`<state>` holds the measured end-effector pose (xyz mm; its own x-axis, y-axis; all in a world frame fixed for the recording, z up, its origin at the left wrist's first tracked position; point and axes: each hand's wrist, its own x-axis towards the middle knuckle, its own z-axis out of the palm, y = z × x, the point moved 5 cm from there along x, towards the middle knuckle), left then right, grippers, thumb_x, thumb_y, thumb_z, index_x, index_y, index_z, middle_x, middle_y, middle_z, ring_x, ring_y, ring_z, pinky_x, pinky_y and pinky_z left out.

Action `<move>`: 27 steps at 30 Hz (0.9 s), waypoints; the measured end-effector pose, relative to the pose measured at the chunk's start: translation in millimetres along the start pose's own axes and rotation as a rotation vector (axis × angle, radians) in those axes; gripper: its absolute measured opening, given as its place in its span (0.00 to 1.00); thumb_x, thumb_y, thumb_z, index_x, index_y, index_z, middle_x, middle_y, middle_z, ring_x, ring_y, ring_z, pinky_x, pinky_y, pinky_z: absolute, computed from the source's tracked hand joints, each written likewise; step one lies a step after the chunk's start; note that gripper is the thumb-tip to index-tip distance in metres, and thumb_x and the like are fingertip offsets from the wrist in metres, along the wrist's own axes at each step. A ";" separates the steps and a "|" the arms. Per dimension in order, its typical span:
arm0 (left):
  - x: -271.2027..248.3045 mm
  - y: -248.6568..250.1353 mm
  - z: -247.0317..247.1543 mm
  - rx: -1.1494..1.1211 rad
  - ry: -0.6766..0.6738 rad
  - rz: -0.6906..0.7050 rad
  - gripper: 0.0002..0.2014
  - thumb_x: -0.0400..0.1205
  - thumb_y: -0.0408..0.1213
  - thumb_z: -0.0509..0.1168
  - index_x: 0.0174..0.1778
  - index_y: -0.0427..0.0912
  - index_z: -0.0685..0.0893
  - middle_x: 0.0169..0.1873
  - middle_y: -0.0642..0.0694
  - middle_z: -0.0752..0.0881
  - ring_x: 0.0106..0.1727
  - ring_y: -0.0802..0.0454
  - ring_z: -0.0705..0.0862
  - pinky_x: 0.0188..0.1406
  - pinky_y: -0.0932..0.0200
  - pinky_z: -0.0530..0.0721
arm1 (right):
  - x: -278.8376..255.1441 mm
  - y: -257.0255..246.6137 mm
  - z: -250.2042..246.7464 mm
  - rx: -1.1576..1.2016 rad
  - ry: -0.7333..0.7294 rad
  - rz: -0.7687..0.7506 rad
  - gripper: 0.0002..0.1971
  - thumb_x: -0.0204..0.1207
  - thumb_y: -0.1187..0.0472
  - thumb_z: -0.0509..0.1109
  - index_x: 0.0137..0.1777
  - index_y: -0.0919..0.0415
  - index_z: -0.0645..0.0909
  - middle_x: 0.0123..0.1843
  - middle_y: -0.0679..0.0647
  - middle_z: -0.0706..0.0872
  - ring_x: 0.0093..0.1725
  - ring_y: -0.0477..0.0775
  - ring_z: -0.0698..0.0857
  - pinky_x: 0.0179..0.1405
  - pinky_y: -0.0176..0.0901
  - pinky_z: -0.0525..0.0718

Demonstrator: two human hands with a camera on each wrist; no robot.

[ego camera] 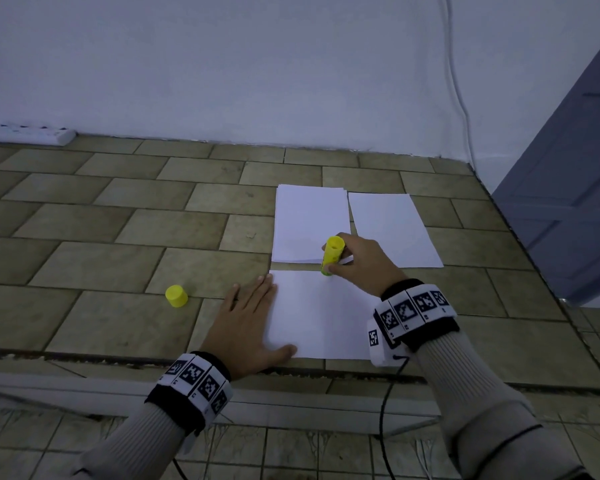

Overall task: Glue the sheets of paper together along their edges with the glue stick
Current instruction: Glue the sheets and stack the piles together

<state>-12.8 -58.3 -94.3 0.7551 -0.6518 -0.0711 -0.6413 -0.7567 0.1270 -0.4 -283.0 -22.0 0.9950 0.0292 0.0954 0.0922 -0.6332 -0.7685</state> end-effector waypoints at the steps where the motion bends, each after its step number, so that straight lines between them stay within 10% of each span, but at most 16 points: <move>1: 0.2 -0.3 0.1 0.000 0.006 -0.001 0.57 0.69 0.79 0.43 0.86 0.41 0.47 0.85 0.49 0.40 0.85 0.57 0.37 0.82 0.46 0.34 | -4.2 -0.1 -0.9 0.003 0.035 0.004 0.04 0.70 0.66 0.75 0.42 0.63 0.83 0.51 0.53 0.88 0.50 0.51 0.86 0.48 0.30 0.80; 7: -1.0 1.2 -1.9 -0.008 0.007 -0.012 0.58 0.68 0.82 0.37 0.86 0.42 0.46 0.86 0.50 0.40 0.85 0.57 0.37 0.83 0.46 0.36 | -49.2 1.1 -19.7 0.081 0.225 -0.029 0.06 0.71 0.65 0.77 0.44 0.58 0.83 0.52 0.50 0.88 0.52 0.49 0.87 0.52 0.39 0.84; 19: -1.2 0.8 2.2 -0.031 0.046 0.027 0.63 0.66 0.85 0.37 0.86 0.38 0.51 0.86 0.47 0.46 0.86 0.54 0.44 0.83 0.43 0.40 | -120.6 17.2 -37.2 0.113 -0.023 0.143 0.14 0.66 0.69 0.79 0.46 0.51 0.87 0.45 0.45 0.90 0.45 0.44 0.89 0.45 0.36 0.87; 24: -1.9 1.4 1.5 -0.018 0.034 0.024 0.63 0.65 0.85 0.35 0.86 0.38 0.51 0.86 0.47 0.46 0.86 0.53 0.44 0.83 0.44 0.39 | -129.7 15.3 -38.3 0.139 -0.053 0.149 0.14 0.58 0.54 0.76 0.46 0.51 0.87 0.44 0.47 0.90 0.46 0.47 0.89 0.45 0.38 0.88; 27: -1.8 1.1 1.7 -0.005 0.029 0.022 0.63 0.65 0.85 0.35 0.86 0.38 0.51 0.86 0.46 0.46 0.86 0.53 0.45 0.84 0.42 0.41 | -127.3 15.6 -37.9 0.117 -0.051 0.130 0.13 0.64 0.67 0.78 0.47 0.51 0.87 0.45 0.47 0.90 0.47 0.45 0.88 0.46 0.37 0.87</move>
<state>-15.1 -58.0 -95.6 0.7442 -0.6667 -0.0396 -0.6573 -0.7417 0.1336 -127.1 -325.9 -22.2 0.9992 -0.0060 -0.0393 -0.0363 -0.5397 -0.8411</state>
